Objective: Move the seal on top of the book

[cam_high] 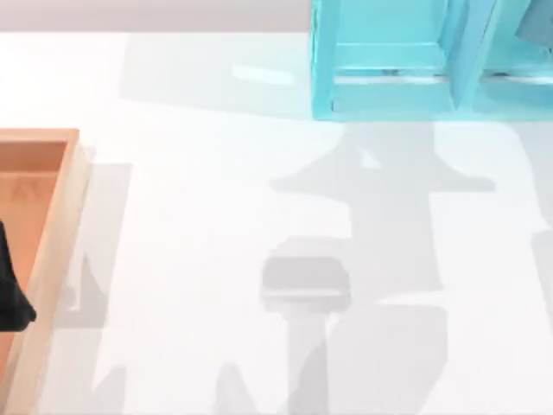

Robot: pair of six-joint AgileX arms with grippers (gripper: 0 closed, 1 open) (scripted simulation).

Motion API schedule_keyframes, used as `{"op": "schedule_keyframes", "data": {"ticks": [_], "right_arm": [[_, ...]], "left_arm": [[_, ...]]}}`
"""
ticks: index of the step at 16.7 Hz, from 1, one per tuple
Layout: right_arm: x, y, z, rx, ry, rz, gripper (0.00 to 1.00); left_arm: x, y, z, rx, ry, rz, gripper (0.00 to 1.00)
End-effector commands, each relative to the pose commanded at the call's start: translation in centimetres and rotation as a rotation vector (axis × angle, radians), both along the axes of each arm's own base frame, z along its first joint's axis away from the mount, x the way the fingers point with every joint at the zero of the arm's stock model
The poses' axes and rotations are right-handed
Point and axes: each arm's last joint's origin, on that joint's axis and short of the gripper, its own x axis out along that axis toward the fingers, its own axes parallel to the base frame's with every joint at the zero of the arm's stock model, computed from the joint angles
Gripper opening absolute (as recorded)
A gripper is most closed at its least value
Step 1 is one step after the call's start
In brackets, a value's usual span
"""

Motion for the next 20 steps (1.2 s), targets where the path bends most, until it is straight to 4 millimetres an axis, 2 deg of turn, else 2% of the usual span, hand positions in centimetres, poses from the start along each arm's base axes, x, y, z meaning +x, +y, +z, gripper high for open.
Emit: {"op": "schedule_keyframes", "data": {"ticks": [2,4,6,8,10,16,18,20], "right_arm": [[-3.3,0.1,2.6,0.000,-0.008,0.001,0.00],[-6.4,0.2,4.3,0.000,-0.012,0.002,0.00],[-8.9,0.4,5.1,0.001,-0.007,0.003,0.00],[-10.4,0.4,5.4,0.002,0.000,0.004,0.00],[-11.0,0.5,5.4,0.003,0.003,0.004,0.00],[-10.7,0.8,5.2,-0.006,0.009,0.011,0.00],[-10.0,2.2,5.1,-0.050,0.009,0.030,0.00],[-8.8,4.7,4.7,-0.125,0.014,0.071,0.00]], "left_arm": [[0.0,0.0,0.0,0.000,0.000,0.000,1.00],[0.0,0.0,0.0,0.000,0.000,0.000,1.00],[0.0,0.0,0.0,0.000,0.000,0.000,1.00],[0.0,0.0,0.0,0.000,0.000,0.000,1.00],[0.0,0.0,0.0,0.000,0.000,0.000,1.00],[0.0,0.0,0.0,0.000,0.000,0.000,1.00],[0.0,0.0,0.0,0.000,0.000,0.000,1.00],[0.0,0.0,0.0,0.000,0.000,0.000,1.00]]}}
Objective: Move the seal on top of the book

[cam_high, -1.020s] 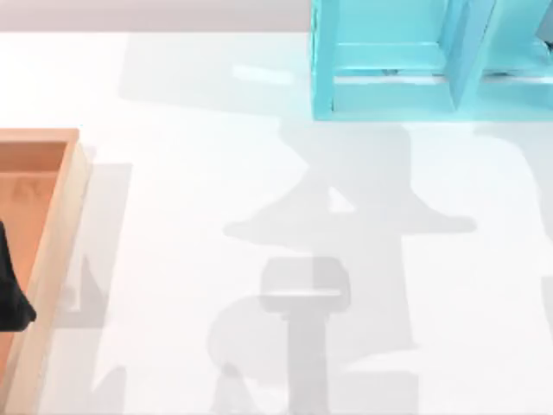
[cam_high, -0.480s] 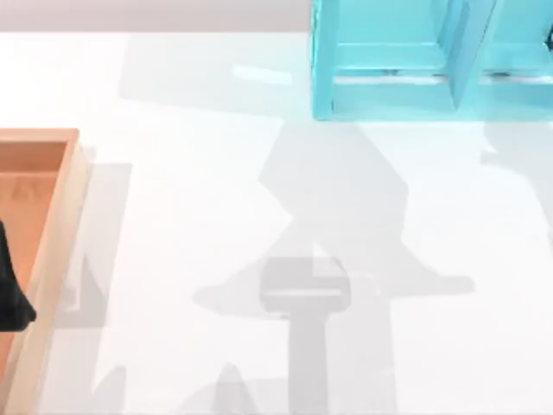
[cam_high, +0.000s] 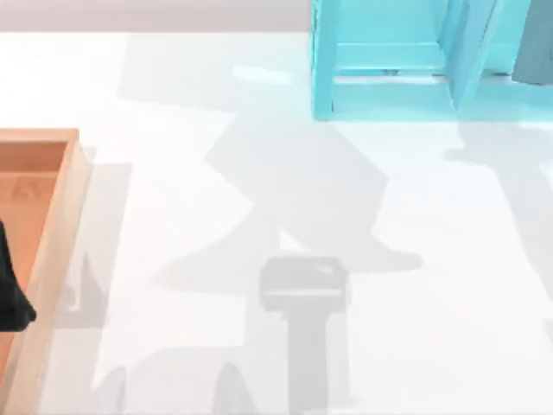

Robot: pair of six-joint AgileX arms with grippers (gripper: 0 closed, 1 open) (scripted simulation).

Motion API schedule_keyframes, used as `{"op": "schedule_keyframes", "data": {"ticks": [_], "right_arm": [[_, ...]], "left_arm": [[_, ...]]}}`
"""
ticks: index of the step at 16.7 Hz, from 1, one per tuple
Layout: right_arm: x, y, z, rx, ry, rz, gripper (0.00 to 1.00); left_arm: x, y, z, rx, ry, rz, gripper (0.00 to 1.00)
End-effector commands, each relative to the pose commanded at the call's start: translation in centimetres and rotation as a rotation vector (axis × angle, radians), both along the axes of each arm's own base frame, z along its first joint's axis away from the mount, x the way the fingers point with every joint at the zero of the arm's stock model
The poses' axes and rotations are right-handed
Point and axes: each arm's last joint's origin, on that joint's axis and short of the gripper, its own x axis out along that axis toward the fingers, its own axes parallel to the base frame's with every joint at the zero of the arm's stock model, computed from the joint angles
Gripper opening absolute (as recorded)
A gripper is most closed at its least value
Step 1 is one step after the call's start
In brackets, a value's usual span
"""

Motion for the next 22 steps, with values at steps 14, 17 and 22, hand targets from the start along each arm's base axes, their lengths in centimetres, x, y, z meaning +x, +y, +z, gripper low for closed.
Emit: {"op": "schedule_keyframes", "data": {"ticks": [14,17,22], "right_arm": [[-8.0,30.4,-10.2,-1.302,-0.179,0.458,0.00],[-10.8,32.8,-12.0,-1.557,-0.231,0.471,0.00],[-12.8,34.1,-13.2,-1.731,-0.261,0.465,0.00]], "left_arm": [[0.0,0.0,0.0,0.000,0.000,0.000,1.00],[0.0,0.0,0.0,0.000,0.000,0.000,1.00],[0.0,0.0,0.0,0.000,0.000,0.000,1.00]]}}
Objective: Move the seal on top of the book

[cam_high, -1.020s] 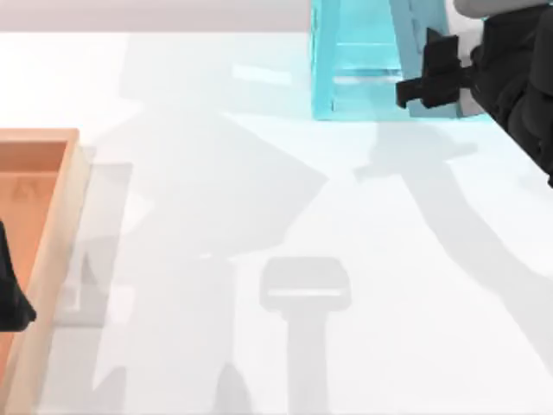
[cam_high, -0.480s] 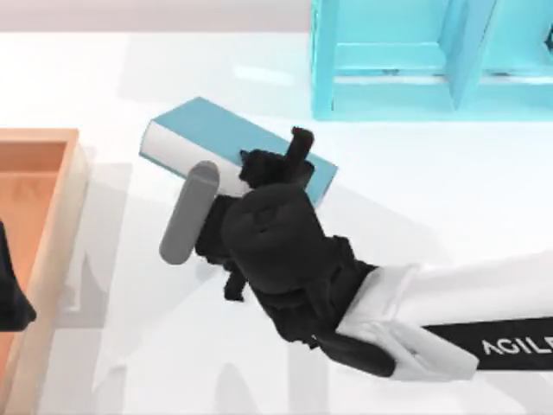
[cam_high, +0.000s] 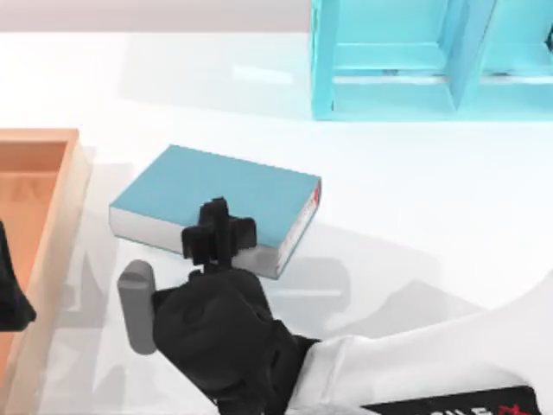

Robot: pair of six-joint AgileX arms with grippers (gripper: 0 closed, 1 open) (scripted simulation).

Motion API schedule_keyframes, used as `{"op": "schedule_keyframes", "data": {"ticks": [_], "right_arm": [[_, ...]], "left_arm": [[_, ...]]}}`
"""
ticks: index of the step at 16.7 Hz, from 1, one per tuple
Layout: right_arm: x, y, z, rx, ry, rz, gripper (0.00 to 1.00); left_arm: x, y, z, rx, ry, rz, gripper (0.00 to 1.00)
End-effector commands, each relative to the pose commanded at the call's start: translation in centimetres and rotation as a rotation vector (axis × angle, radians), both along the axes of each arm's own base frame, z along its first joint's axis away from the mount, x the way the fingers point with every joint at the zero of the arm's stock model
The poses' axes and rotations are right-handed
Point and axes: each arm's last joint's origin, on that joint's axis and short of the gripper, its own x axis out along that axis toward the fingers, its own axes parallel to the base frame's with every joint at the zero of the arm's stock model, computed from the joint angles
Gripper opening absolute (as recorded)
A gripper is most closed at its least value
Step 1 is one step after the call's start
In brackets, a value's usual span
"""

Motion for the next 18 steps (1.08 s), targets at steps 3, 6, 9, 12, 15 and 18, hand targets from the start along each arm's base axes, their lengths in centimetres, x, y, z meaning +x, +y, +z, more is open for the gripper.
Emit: {"op": "schedule_keyframes", "data": {"ticks": [3,6,9,12,15,18], "right_arm": [[0.0,0.0,0.0,0.000,0.000,0.000,0.00],[-0.2,-0.2,-0.1,-0.002,0.004,-0.002,0.00],[-0.5,-0.1,0.1,0.000,0.000,0.000,0.00],[-0.3,-0.2,-0.2,-0.002,0.004,-0.004,0.00],[-0.3,-0.1,-1.5,-0.002,0.005,-0.005,0.00],[-0.3,-0.2,-3.0,-0.004,0.005,-0.003,0.00]], "left_arm": [[0.0,0.0,0.0,0.000,0.000,0.000,1.00],[0.0,0.0,0.0,0.000,0.000,0.000,1.00],[0.0,0.0,0.0,0.000,0.000,0.000,1.00],[0.0,0.0,0.0,0.000,0.000,0.000,1.00],[0.0,0.0,0.0,0.000,0.000,0.000,1.00],[0.0,0.0,0.0,0.000,0.000,0.000,1.00]]}}
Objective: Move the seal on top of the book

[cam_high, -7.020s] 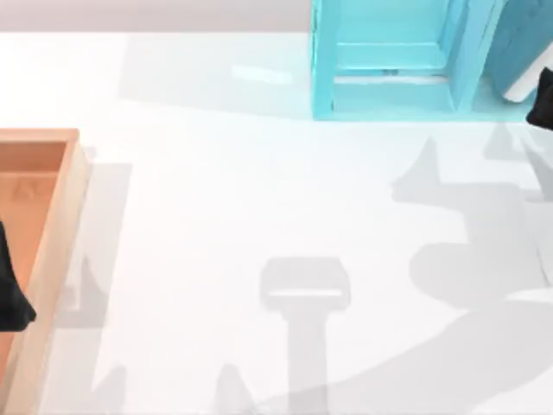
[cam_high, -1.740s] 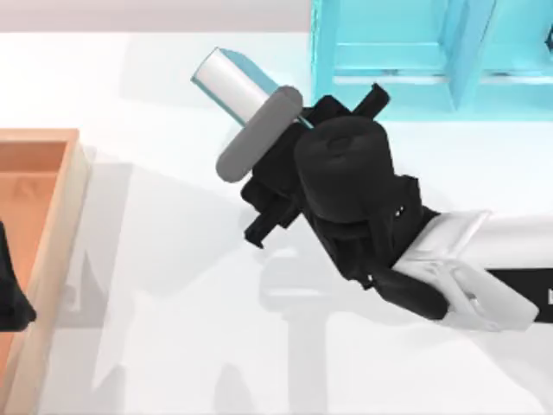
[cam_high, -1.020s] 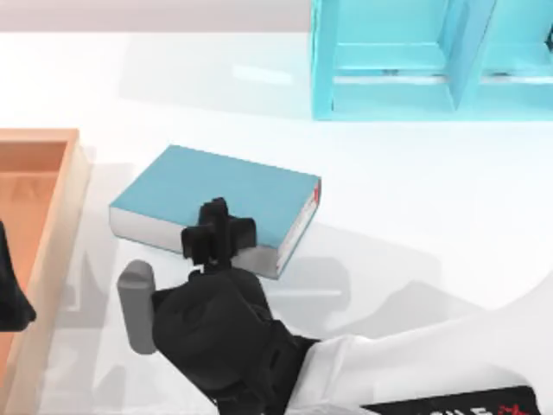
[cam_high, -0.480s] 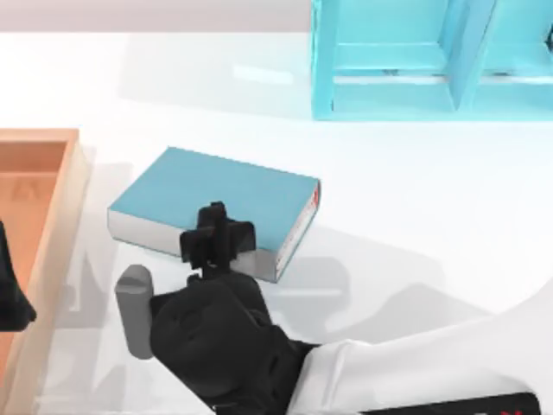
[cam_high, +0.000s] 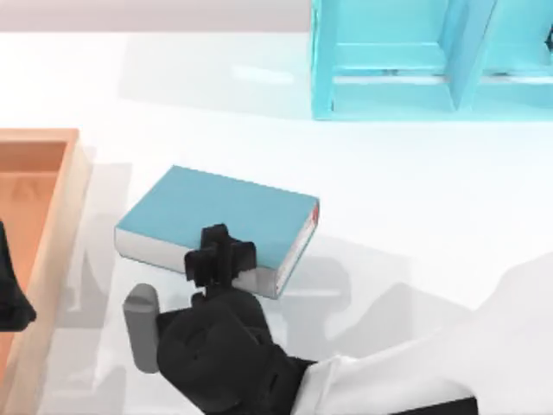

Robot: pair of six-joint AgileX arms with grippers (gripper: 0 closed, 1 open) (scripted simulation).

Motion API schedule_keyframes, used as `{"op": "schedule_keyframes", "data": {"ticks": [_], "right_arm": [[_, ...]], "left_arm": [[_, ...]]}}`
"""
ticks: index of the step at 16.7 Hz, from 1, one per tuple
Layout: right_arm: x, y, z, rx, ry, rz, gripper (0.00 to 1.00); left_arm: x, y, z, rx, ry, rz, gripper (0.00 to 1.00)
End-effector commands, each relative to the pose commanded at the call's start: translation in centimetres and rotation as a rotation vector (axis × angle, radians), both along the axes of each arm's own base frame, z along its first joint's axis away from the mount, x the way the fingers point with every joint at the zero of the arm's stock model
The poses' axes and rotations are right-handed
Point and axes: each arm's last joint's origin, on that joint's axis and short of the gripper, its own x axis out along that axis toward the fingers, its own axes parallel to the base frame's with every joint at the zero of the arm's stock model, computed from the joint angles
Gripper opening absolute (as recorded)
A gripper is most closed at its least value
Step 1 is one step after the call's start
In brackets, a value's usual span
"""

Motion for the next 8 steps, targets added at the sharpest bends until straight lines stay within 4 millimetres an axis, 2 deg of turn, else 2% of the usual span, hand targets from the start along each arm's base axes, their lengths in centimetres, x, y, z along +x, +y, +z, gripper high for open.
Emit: {"op": "schedule_keyframes", "data": {"ticks": [4,8], "right_arm": [[0.00,0.00,-0.15,0.000,-0.001,0.000,0.00],[0.00,0.00,-0.15,0.000,-0.001,0.000,0.30]], "left_arm": [[0.00,0.00,0.00,0.000,0.000,0.000,1.00],[0.00,0.00,0.00,0.000,0.000,0.000,1.00]]}}
